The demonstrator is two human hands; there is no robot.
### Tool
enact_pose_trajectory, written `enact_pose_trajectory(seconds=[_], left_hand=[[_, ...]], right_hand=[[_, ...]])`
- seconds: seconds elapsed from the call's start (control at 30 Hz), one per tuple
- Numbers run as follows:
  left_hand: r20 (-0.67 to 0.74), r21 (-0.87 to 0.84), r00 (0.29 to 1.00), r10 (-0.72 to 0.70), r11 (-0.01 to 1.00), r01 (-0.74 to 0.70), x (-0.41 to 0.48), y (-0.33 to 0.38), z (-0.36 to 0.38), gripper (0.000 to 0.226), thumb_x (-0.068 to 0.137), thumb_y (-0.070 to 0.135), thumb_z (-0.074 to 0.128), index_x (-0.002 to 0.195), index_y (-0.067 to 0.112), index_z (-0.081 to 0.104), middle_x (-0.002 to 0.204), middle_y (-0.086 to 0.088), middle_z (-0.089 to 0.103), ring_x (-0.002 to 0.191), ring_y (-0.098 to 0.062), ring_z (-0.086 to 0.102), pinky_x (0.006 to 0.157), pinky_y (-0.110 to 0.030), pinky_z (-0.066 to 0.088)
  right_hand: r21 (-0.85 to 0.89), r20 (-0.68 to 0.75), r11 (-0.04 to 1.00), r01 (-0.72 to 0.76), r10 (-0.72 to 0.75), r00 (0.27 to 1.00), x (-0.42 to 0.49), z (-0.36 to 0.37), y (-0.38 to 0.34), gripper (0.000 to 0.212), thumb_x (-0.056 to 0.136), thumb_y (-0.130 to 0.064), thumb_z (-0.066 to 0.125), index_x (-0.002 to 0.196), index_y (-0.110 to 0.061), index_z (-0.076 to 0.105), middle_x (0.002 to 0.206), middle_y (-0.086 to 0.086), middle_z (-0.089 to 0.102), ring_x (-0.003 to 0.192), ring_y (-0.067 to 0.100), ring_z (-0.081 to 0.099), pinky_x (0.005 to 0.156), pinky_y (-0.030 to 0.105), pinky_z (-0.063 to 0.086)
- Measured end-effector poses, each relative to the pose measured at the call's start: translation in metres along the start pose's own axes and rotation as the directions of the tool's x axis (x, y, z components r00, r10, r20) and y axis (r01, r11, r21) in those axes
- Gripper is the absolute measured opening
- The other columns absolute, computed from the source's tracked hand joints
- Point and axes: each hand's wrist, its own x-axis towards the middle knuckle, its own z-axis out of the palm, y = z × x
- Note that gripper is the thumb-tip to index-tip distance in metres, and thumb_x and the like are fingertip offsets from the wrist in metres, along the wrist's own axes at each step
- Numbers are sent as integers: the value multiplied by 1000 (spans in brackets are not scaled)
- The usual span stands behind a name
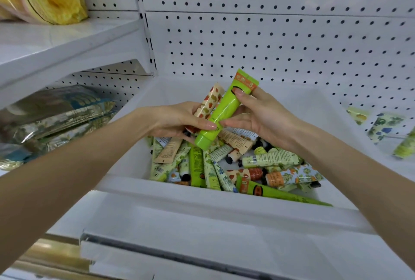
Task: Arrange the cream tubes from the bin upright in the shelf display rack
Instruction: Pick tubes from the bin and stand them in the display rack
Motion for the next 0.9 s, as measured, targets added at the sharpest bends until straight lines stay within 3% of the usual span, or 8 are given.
enact_pose_trajectory(seconds=[0.1,0.33,0.43,0.5,0.63,0.73,0.83,0.9], left_hand=[[4,-49,1000,-5,999,5,-1,0,0,85,42,34,94,116,15,58,110,-11,70,99,-23,68,75,-36,57],[17,-53,999,-29,998,30,-1,1,3,88,41,34,95,117,15,56,109,-13,70,98,-25,68,75,-39,57],[2,-21,999,-48,999,48,-2,1,5,66,58,22,90,116,15,57,104,-10,71,97,-23,68,74,-38,58],[-38,-11,998,-51,999,51,-2,2,7,46,70,14,75,113,14,58,99,-8,73,92,-20,69,72,-36,58],[-95,11,995,-34,999,35,-5,5,11,34,73,11,75,103,11,61,94,-8,72,86,-18,69,69,-36,60],[-182,-14,983,-2,1000,0,-4,3,12,38,65,13,72,100,7,60,95,-12,71,81,-18,69,71,-38,60],[-276,-78,960,37,995,-60,0,1,8,36,64,14,73,96,4,61,93,-15,69,76,-19,69,74,-40,60],[-344,-94,937,53,992,-90,2,2,5,30,66,13,73,92,4,62,91,-15,71,75,-20,69,81,-43,58]], right_hand=[[-19,-8,998,64,-64,998,1,0,-1,29,95,-19,53,121,-6,52,89,15,68,70,23,70,68,25,58],[-78,-44,981,178,-182,982,3,-2,1,27,92,-13,58,115,1,56,94,13,67,70,15,68,67,17,53],[-88,-39,978,188,-192,981,1,-4,0,30,91,-12,60,118,-1,54,87,12,66,72,17,69,70,18,54],[-98,-31,977,191,-194,980,1,-4,0,30,90,-12,61,117,-1,55,85,12,66,72,19,69,70,19,55],[-179,-135,968,178,-204,970,4,-11,-2,34,85,-17,68,112,-3,53,77,7,61,56,11,58,56,19,48],[-201,-262,969,144,-195,945,7,-24,-3,36,85,-24,69,112,-6,55,77,5,56,52,9,50,51,19,43],[-406,-290,909,95,-226,930,11,-33,4,26,86,-30,67,101,-10,61,80,4,60,58,10,55,55,19,46],[-661,-216,748,52,-257,942,16,-37,14,23,85,-35,67,95,-14,64,84,0,63,71,9,59,66,21,48]])
